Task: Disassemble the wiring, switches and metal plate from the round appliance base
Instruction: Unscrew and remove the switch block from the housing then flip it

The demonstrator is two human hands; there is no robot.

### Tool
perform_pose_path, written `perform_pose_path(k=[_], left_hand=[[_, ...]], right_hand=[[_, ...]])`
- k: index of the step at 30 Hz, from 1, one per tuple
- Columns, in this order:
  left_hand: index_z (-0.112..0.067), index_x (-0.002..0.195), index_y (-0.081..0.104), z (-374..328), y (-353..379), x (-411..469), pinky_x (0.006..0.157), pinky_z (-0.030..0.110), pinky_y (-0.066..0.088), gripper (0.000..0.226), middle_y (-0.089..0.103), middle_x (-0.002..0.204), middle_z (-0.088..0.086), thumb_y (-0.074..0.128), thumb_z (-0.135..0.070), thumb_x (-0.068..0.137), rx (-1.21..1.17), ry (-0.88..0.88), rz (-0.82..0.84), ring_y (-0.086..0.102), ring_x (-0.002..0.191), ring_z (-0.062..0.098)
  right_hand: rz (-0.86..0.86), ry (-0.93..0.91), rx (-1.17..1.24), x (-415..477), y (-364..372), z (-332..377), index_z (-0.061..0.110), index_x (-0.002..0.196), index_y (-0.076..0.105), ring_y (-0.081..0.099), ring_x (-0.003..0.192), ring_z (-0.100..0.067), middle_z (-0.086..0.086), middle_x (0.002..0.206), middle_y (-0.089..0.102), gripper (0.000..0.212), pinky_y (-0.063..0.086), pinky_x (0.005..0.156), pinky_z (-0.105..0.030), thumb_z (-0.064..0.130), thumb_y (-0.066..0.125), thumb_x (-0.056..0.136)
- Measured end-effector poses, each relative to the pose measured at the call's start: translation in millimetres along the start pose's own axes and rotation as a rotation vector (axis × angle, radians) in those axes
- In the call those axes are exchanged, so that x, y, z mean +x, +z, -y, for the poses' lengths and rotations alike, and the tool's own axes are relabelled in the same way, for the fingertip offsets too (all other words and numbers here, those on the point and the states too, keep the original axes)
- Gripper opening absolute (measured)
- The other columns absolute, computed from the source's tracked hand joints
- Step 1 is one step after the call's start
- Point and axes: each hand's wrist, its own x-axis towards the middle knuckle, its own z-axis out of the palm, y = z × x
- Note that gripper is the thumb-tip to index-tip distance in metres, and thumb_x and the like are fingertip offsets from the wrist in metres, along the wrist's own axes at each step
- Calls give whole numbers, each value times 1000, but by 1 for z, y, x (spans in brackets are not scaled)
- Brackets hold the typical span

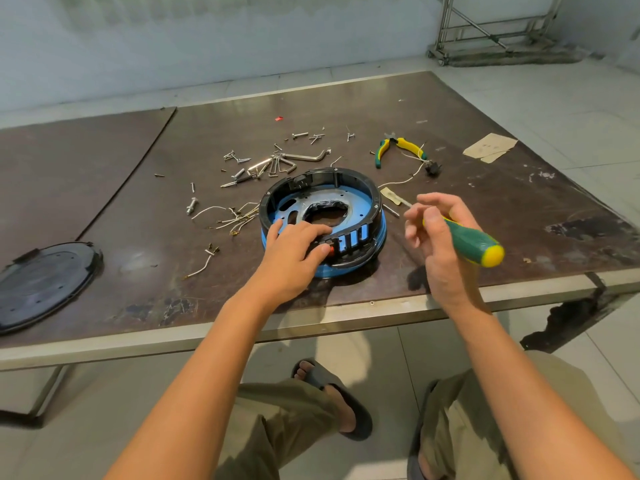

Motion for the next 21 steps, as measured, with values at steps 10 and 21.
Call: perform_pose_path(k=[10,21], left_hand=[[-31,127,58,6,-5,0,107,33,12,29,55,109,-17,52,-27,99,-102,16,50,15,97,-41],[-32,127,59,9,-7,-3,98,30,15,31,61,118,-12,55,-28,97,-87,66,67,18,101,-37]], right_hand=[[199,315,490,-6,14,-1,12,80,65,55,53,-19,-13,78,69,22,43,51,-24,20,50,94],[190,345,493,-3,0,-6,13,72,65,48,47,-19,-13,71,65,26,38,50,-24,10,44,86]])
